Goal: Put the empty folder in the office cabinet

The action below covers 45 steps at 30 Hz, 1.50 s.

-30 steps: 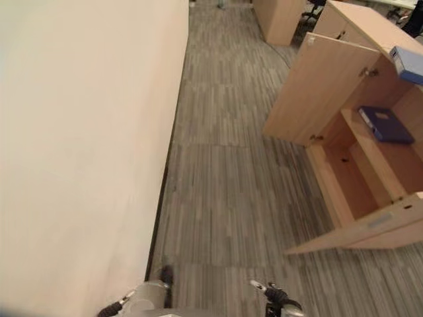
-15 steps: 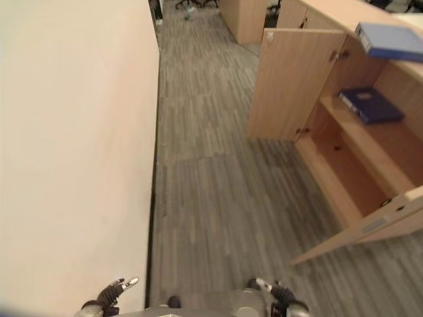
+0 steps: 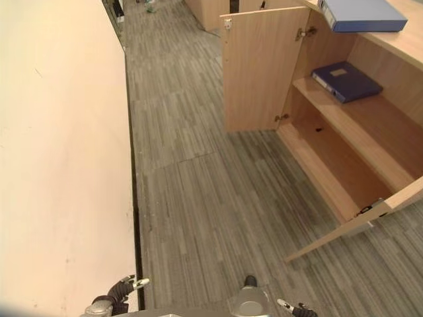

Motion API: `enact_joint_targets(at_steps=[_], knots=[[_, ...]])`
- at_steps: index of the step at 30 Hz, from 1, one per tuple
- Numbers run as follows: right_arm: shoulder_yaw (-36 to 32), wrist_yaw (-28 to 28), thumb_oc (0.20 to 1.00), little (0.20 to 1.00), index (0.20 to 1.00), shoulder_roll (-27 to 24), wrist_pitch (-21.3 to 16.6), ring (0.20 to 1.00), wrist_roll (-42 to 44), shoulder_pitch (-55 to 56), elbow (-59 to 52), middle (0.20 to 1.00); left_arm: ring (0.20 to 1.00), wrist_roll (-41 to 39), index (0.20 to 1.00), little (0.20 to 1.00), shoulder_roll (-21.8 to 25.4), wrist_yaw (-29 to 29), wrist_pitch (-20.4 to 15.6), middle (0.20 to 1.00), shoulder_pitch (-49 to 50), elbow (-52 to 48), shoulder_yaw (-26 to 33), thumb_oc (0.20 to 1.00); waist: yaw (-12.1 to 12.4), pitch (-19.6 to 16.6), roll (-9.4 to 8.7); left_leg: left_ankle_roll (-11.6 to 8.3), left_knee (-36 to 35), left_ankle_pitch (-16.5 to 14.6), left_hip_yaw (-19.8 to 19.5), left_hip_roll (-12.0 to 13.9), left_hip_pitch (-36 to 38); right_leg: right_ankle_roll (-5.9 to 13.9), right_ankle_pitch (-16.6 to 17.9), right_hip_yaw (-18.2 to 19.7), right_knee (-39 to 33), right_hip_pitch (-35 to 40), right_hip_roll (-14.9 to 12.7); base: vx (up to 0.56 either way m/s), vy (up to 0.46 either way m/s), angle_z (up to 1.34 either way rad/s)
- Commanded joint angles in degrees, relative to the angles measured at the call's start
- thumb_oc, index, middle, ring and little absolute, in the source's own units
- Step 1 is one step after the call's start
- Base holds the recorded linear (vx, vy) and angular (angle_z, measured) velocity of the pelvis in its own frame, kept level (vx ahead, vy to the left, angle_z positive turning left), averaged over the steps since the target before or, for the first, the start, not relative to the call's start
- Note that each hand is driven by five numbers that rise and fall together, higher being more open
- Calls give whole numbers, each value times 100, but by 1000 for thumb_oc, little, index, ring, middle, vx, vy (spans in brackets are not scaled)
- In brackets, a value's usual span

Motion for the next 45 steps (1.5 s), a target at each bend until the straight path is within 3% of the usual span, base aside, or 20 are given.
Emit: enact_joint_targets(at_steps=[1,2,5,7,11,12,15,17,20,21,23,28,31,33,34,36,38,41,42,45], knots=[[-2,-44,1000,1000,1000,-62,-149,1000,97,-141,51,1000,1000,-29,1000,1000,1,29,-142,1000,-192,-124,-72,1000,-112,13,-71,-170,1083,287,-174,-10,-61,170,734,-134,-1404,414,-68,186,-181,-17],[-4,-44,1000,1000,1000,-62,-148,1000,98,-141,50,1000,1000,-31,1000,1000,2,29,-141,1000,-195,-125,-73,1000,-121,15,-66,-182,1114,277,-191,3,-81,161,732,-147,-1406,416,-59,183,-203,-6],[-77,-61,1000,1000,1000,-239,-131,1000,257,-239,24,1000,1000,-134,1000,1000,-13,99,-145,1000,-328,-310,-184,1000,-112,362,-354,-290,3080,1094,-169,150,-840,-191,378,-43,-1506,969,-42,284,-274,-27],[-82,-64,1000,1000,1000,-258,-114,1000,270,-237,45,1000,1000,-146,1000,1000,-26,103,-144,1000,-336,-330,-197,1000,-101,392,-353,-269,3125,1165,-64,252,-930,-206,320,7,-1531,1066,-24,234,-51,-48],[-155,-55,1000,1000,1000,-242,-92,1000,311,-118,116,1000,1000,-199,1000,1000,-74,105,-147,1000,-312,-389,-197,1000,-58,390,-350,-153,2303,1127,51,534,-1128,-100,186,255,-1583,1351,-25,268,97,-41],[-159,-50,1000,1000,1000,-220,-80,1000,273,-13,164,1000,1000,-180,1000,1000,-97,113,-147,1000,-277,-351,-225,1000,-11,399,-305,-115,1423,1061,-109,549,-1154,7,90,439,-1596,1467,-33,209,141,-37],[-191,-45,1000,1000,1000,-203,-74,1000,247,75,205,1000,1000,-156,1000,1000,-139,115,-157,1000,-255,-295,-272,1000,22,385,-260,-127,673,1042,-352,526,-1222,102,-27,646,-1602,1579,-69,284,174,-62],[-294,-49,1000,1000,1000,-208,-60,1000,253,192,254,1000,1000,-177,1000,1000,-172,110,-158,1000,-275,-243,-302,1000,10,376,-150,-227,96,1388,-820,596,-1544,154,-248,1047,-1463,1691,-114,367,235,-59],[-376,-54,1000,1000,1000,-195,-43,1000,288,272,281,1000,1000,-195,1000,1000,-171,113,-159,1000,-297,-220,-307,1000,-4,390,-158,-232,-119,1424,-1068,630,-1660,168,-505,1451,-1169,1691,-137,337,223,-83],[-458,-61,1000,1000,1000,-189,-25,1000,338,335,307,1000,1000,-220,1000,1000,-167,138,-165,1000,-283,-220,-299,1000,-20,352,-161,-247,-172,1439,-1539,711,-1864,160,-682,2006,-884,1663,-107,351,265,-128],[-508,-49,1000,1000,1000,-179,-15,1000,366,401,321,1000,1000,-223,1000,1000,-142,151,-176,1000,-267,-213,-280,1000,-28,304,-172,-286,-189,1460,-1861,801,-1956,162,-895,2462,-568,1579,-84,328,282,-120],[-512,15,1000,1000,1000,-145,47,1000,304,458,326,1000,1000,-128,1000,1000,-53,145,-185,1000,-336,-222,-315,1000,-100,203,-206,-325,-145,1466,-2112,976,-2029,341,-1259,3266,-114,1423,-248,233,420,-111],[-558,57,1000,1000,1000,-98,49,1000,337,493,285,1000,1000,-31,1000,1000,-40,135,-204,1000,-416,-213,-376,1000,-170,116,-234,-368,-70,1401,-1863,1011,-1977,519,-1154,3341,-175,1413,-522,112,413,-57],[-591,118,1000,1000,1000,34,53,1000,451,488,155,1000,1000,47,1000,1000,34,116,-216,1000,-557,-274,-515,1000,-300,-37,-371,-375,106,1153,-1401,833,-1930,788,-625,3316,-442,1413,-967,172,590,-35],[-590,117,1000,1000,1000,39,55,1000,451,490,152,1000,1000,47,1000,1000,38,115,-217,1000,-557,-272,-515,1000,-291,-44,-390,-368,113,1143,-1383,814,-1928,797,-616,3323,-469,1420,-995,101,288,-37],[-483,135,1000,1000,1000,228,56,1000,501,397,-40,1000,1000,43,1000,1000,146,134,-203,1000,-657,-258,-534,1000,-338,-150,-547,-273,53,929,-992,622,-1737,932,50,3363,-501,1140,-1193,75,284,-37],[-305,130,1000,1000,1000,333,40,1000,457,243,-181,1000,1000,24,1000,1000,246,168,-199,1000,-695,-297,-545,1000,-203,-116,-615,-199,-125,845,-630,505,-1499,917,739,2876,-417,808,-1377,25,317,-50],[-43,92,1000,1000,1000,468,-9,1000,301,127,-453,1000,1000,96,1000,1000,355,122,-135,1000,-658,-269,-560,1000,47,-58,-583,-81,-250,744,14,379,-1311,816,1109,669,-65,552,-1822,-90,445,-79],[31,81,1000,1000,1000,493,-24,1000,266,77,-523,1000,1000,119,1000,1000,370,94,-128,1000,-605,-310,-561,1000,67,-28,-560,22,-252,678,243,295,-1249,746,943,274,212,450,-1717,-138,559,-68],[166,75,1000,1000,1000,559,-74,1000,226,62,-526,1000,1000,173,1000,1000,396,26,-69,1000,-452,-329,-425,1000,118,138,-548,305,-262,549,629,-2,-1074,734,333,-105,754,156,-813,-99,504,-112]])
